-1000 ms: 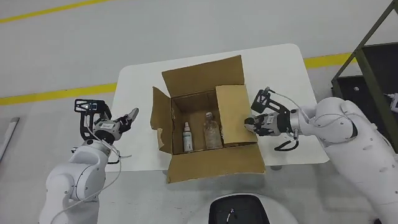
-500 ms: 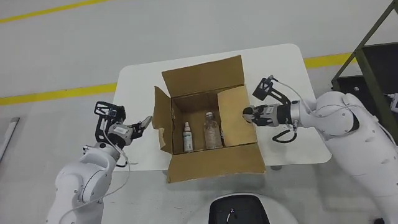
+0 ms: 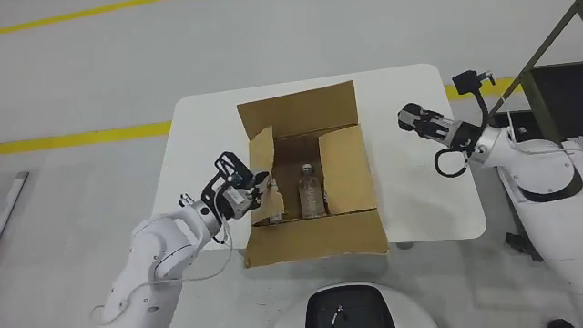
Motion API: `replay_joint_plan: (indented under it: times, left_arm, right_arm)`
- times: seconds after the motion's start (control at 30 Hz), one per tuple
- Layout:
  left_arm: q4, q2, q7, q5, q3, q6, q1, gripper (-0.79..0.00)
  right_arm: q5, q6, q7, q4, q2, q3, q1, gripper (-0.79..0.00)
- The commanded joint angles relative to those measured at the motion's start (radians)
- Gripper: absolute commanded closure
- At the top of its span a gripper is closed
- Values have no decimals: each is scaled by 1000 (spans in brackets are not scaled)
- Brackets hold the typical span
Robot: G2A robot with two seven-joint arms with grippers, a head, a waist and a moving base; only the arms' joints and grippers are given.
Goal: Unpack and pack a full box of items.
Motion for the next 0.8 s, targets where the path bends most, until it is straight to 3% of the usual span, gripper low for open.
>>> replay_joint_plan:
  times: [0.0, 0.27, 0.57, 0.6, 0.63, 0.77]
  left_arm:
    - [34, -4, 0, 27, 47, -14, -35, 0]
    - [140, -17, -8, 63, 134, -16, -101, 0]
    - [168, -22, -30, 60, 166, -7, -123, 0]
    - [166, -22, -31, 60, 165, -5, -123, -462]
    - [161, -21, -33, 64, 162, -1, -123, -785]
    - [130, -18, 9, 11, 130, -8, -103, -785]
  right_arm:
    - [0, 4, 3, 1, 1, 3, -1, 0]
    - [0, 4, 3, 1, 1, 3, -1, 0]
    - [21, 26, -75, 31, -2, -5, 17, 0]
    - [25, 30, -87, 45, -3, -9, 27, 0]
    - [31, 37, -106, 67, -6, -21, 45, 0]
    - [93, 46, -237, 193, -30, -91, 125, 0]
